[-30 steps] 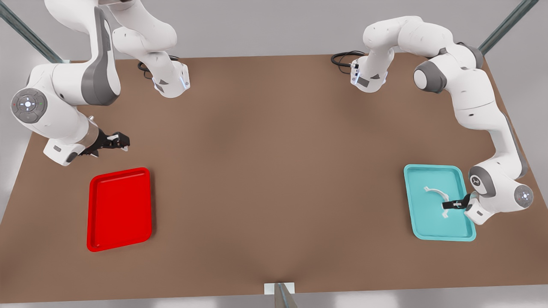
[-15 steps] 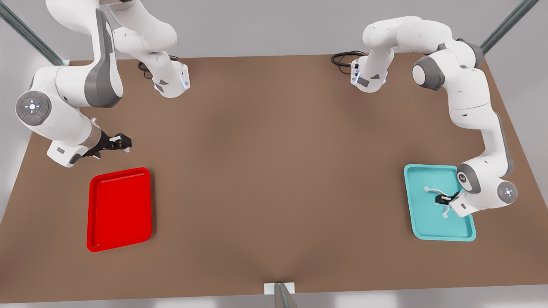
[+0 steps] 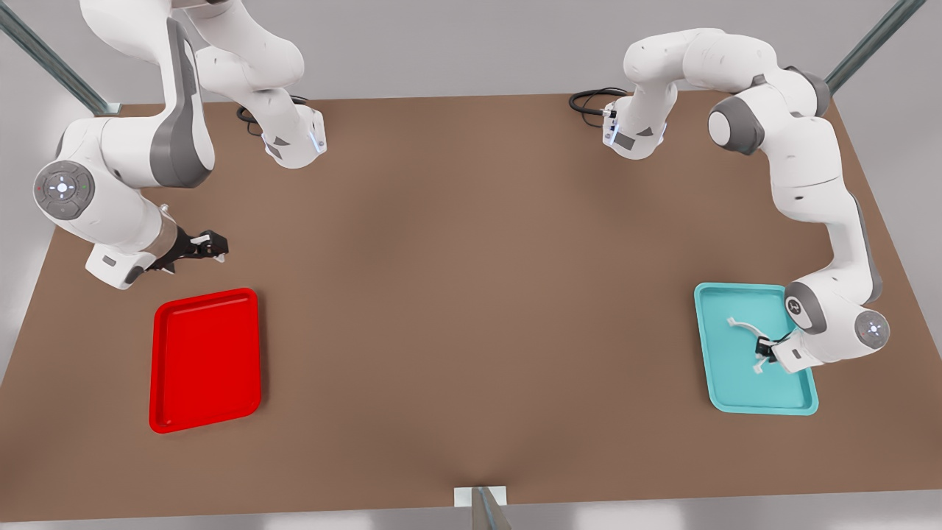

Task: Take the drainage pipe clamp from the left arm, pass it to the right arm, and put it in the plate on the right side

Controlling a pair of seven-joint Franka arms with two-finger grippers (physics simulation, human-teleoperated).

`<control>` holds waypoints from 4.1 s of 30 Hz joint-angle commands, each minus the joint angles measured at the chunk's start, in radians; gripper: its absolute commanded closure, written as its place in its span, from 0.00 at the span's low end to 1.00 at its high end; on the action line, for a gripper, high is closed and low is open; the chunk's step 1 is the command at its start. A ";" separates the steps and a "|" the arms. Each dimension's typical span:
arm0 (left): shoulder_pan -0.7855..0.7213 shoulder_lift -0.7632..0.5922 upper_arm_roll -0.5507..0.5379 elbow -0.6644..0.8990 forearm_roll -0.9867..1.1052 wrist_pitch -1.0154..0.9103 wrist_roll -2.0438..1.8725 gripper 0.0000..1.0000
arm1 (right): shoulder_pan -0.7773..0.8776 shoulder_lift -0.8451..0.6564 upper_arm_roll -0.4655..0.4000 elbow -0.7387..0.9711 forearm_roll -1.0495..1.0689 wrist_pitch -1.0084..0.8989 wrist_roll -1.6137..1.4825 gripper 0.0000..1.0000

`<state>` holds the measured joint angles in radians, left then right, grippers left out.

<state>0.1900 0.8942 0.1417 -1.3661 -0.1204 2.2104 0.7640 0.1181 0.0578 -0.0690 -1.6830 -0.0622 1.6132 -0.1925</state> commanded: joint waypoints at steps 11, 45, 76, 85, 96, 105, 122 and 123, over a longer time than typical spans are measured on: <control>-0.011 0.011 -0.007 0.005 0.001 0.006 0.041 0.61 | -0.002 0.000 -0.002 -0.009 -0.001 0.010 -0.015 0.00; -0.093 -0.084 0.002 0.004 0.001 -0.112 -0.195 0.79 | -0.002 0.000 -0.002 -0.032 -0.007 0.024 -0.022 0.00; -0.692 -0.089 -0.119 0.177 -0.016 -0.298 -1.804 0.79 | 0.405 0.577 0.210 0.304 0.111 0.490 -0.917 0.00; -0.757 -0.077 -0.106 0.231 -0.116 -0.333 -1.918 0.79 | 0.426 0.599 0.215 0.299 0.111 0.559 -0.917 0.00; -0.805 -0.074 -0.108 0.246 -0.145 -0.333 -1.979 0.79 | 0.434 0.596 0.215 0.272 0.101 0.688 -1.114 0.00; -0.817 -0.072 -0.106 0.257 -0.145 -0.336 -2.000 0.79 | 0.433 0.570 0.224 0.164 0.104 0.797 -1.220 0.00; -0.827 -0.061 -0.105 0.279 -0.145 -0.351 -2.028 0.79 | 0.423 0.611 0.229 0.134 0.111 0.893 -1.217 0.00; -0.827 -0.061 -0.105 0.279 -0.145 -0.351 -2.030 0.79 | 0.422 0.609 0.229 0.134 0.111 0.892 -1.219 0.00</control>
<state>-0.6366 0.8341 0.0369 -1.0885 -0.2644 1.8613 -1.1830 0.5412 0.6684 0.1594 -1.5498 0.0482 2.4883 -1.3239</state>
